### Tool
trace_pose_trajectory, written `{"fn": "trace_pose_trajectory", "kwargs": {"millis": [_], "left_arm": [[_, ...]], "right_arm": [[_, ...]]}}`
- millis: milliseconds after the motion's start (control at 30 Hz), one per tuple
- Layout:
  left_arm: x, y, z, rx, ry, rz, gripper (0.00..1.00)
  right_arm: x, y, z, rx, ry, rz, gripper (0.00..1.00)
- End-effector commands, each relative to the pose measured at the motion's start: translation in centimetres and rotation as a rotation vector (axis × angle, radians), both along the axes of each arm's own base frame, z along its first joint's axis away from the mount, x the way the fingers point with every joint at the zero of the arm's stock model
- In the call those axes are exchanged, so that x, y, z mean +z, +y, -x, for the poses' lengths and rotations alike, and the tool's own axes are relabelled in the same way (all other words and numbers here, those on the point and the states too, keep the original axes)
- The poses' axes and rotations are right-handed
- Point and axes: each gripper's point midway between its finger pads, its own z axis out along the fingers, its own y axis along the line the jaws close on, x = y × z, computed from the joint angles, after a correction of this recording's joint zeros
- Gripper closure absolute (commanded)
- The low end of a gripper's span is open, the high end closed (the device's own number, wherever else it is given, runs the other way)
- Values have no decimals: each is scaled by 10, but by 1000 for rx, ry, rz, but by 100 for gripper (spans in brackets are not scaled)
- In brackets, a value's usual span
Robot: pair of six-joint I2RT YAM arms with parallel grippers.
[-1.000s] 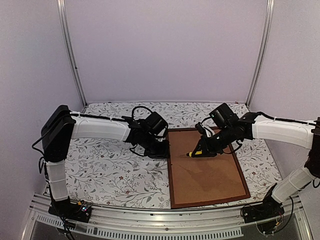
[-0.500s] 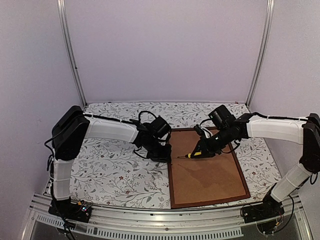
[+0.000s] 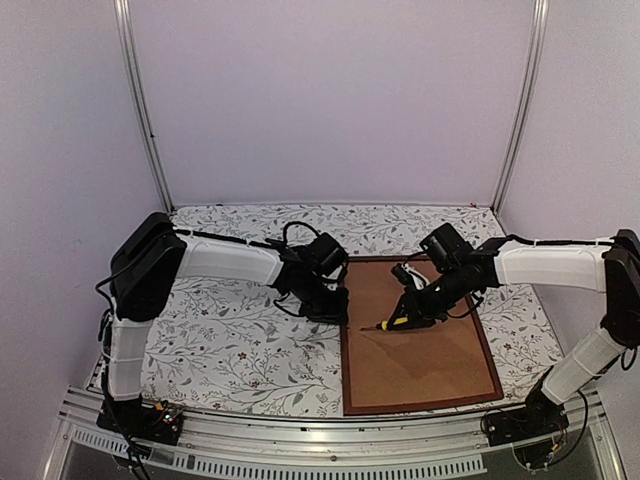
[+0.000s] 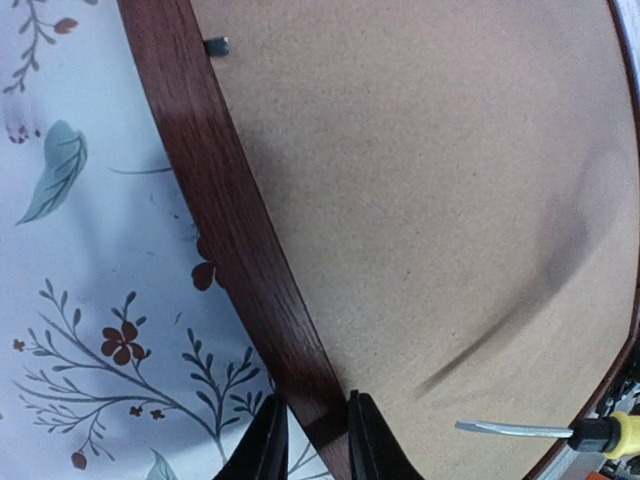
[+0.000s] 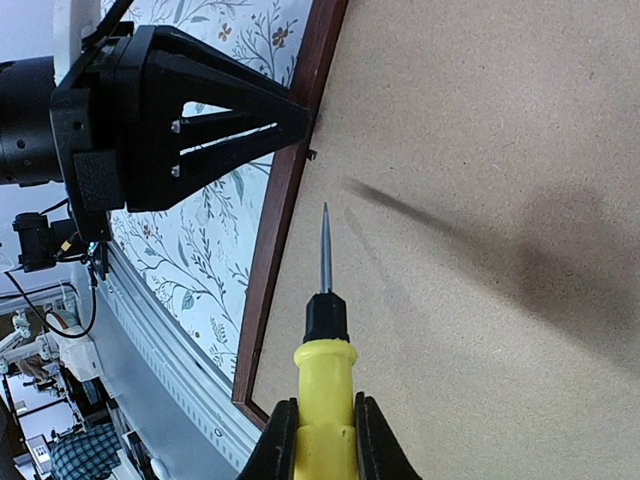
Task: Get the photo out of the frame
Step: Move the photo frame to the center of the board.
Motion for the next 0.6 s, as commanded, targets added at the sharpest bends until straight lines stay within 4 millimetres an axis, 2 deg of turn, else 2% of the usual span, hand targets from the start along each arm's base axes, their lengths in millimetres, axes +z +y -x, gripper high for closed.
{"fn": "trace_pose_trajectory", "kwargs": {"millis": [0, 267, 567], "left_arm": [[-10, -15, 20, -63, 25, -2, 78], [-9, -25, 40, -85, 33, 0, 79], [-7, -29, 38, -86, 25, 11, 79]], "right_arm": [[12, -1, 1, -7, -26, -40, 100], [14, -5, 6, -19, -27, -42, 100], [13, -6, 8, -18, -21, -38, 100]]}}
